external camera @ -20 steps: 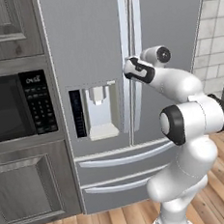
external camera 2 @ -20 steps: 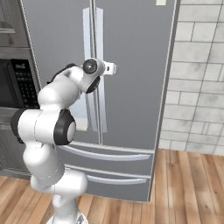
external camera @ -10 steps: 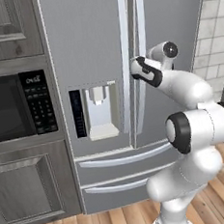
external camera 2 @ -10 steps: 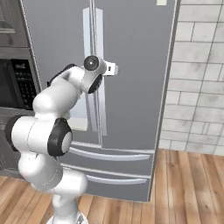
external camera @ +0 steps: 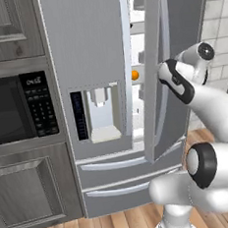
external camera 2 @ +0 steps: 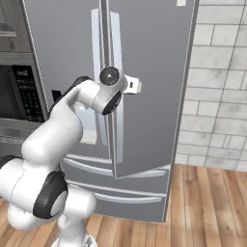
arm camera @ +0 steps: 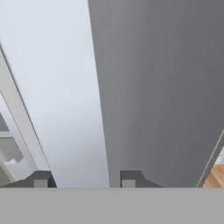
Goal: Retrieve the kiwi and orange from the fridge and place them into the bowl on the dining table.
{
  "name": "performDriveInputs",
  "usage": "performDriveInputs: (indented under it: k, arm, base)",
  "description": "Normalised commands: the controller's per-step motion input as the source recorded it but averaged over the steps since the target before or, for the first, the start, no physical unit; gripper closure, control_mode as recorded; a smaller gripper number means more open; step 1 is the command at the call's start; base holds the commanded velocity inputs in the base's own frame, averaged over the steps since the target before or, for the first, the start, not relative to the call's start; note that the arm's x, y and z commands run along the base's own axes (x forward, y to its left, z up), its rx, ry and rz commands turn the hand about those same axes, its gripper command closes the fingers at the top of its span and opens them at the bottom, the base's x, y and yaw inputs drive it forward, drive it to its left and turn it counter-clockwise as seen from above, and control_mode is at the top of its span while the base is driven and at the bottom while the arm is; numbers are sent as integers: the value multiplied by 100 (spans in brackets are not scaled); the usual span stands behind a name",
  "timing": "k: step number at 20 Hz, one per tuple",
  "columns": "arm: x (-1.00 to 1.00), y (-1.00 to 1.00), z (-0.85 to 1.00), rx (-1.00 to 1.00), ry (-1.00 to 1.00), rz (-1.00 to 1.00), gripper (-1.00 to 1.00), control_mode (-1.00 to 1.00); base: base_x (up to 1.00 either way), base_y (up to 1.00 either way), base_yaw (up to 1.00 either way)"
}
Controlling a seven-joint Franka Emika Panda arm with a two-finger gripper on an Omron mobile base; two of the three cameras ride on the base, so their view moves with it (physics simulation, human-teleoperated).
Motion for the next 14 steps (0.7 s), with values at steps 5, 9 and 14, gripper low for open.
performDriveInputs:
  k: [5,9,14]
  arm:
    - [-98,-99,1,3,-9,0,100,-100]
    - [-65,-73,17,2,-1,0,-100,-100]
    - [-59,-41,48,-1,6,0,-100,-100]
  base:
    - [0,0,0]
    - [0,0,0]
    - [0,0,0]
